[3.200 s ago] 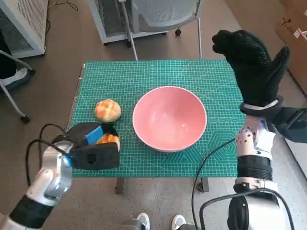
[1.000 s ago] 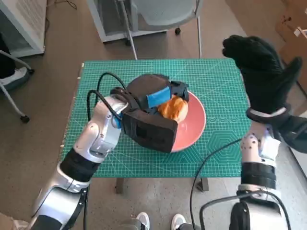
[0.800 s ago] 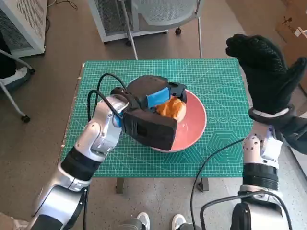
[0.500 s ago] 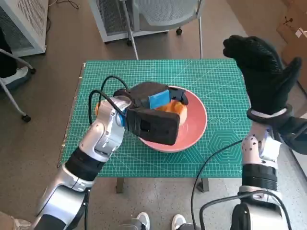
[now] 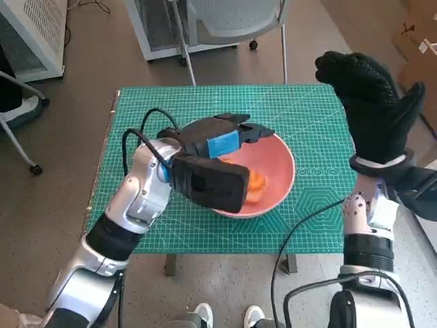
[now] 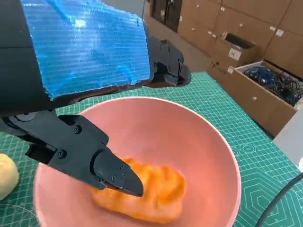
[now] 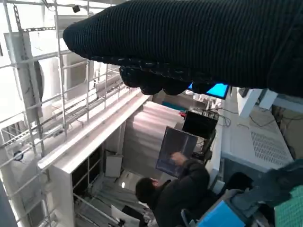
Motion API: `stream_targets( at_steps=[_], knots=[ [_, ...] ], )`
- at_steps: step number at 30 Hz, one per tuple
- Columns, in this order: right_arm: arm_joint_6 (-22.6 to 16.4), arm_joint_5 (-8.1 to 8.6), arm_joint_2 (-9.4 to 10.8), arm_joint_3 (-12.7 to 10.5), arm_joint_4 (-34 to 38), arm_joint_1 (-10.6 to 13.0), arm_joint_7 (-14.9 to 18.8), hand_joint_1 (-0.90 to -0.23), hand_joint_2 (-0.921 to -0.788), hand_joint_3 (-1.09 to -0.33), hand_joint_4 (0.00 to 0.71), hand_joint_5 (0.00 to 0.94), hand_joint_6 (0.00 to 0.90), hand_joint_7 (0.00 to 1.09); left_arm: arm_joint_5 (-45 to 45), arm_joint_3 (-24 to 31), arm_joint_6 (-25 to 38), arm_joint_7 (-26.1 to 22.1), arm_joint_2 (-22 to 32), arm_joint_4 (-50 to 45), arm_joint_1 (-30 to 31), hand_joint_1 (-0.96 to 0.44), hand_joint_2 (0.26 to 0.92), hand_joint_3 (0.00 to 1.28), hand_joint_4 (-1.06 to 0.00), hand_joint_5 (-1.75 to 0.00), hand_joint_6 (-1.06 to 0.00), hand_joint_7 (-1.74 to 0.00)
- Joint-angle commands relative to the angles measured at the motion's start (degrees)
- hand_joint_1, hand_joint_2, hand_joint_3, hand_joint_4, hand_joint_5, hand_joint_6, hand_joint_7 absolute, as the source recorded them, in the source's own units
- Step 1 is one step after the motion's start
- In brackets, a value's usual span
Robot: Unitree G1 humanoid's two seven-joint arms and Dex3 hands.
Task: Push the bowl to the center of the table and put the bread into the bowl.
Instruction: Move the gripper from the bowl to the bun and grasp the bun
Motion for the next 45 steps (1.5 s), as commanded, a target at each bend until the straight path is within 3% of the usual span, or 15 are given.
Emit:
stream_targets(
  at_steps=[1,9,16,21,30,45],
  knots=[
    [0.59,0.11,0.14,0.15,1.13,0.5,0.47,-0.646,-0.921,-0.738,0.341,0.001,0.45,0.01,-1.55,2.74,0.84,-0.53,1.68,-5.21,1.73,-0.49,0.792,0.0,0.0,0.0,-0.2,-0.03],
    [1.24,0.56,0.17,0.42,0.85,0.42,0.9,-0.643,-0.921,-0.737,0.344,0.002,0.453,0.01,-5.17,10.49,-0.13,-0.72,7.4,-15.09,5.3,-0.52,0.795,0.0,0.0,0.0,-0.2,-0.02],
    [1.98,1.22,-0.17,0.22,0.77,0.28,1.4,-0.643,-0.921,-0.736,0.347,0.003,0.457,0.01,-6.76,17.34,-0.1,-0.49,13.67,-19.27,7.44,-0.38,0.766,0.0,0.0,0.0,-0.22,-0.03],
    [2.09,1.5,-0.33,-0.04,1.06,0.09,1.74,-0.644,-0.921,-0.735,0.35,0.003,0.459,0.01,-4.77,19.86,4.42,-1.38,17.87,-21.29,8.67,-0.3,0.746,0.0,0.0,0.0,-0.23,-0.03],
    [1.46,1.54,-0.23,-0.08,1.85,-0.38,1.95,-0.645,-0.921,-0.736,0.35,0.002,0.456,0.0,-3.06,19.46,13.41,-5.4,22.12,-20.78,10.0,-0.19,0.724,0.0,0.0,0.0,-0.22,-0.02],
    [1.28,1.74,0.15,-0.16,4.24,-1.78,2.71,-0.643,-0.921,-0.734,0.351,0.002,0.46,0.01,-0.58,12.64,15.73,-7.85,22.4,-12.04,8.62,-0.21,0.699,0.0,0.0,0.0,-0.18,0.0]
  ],
)
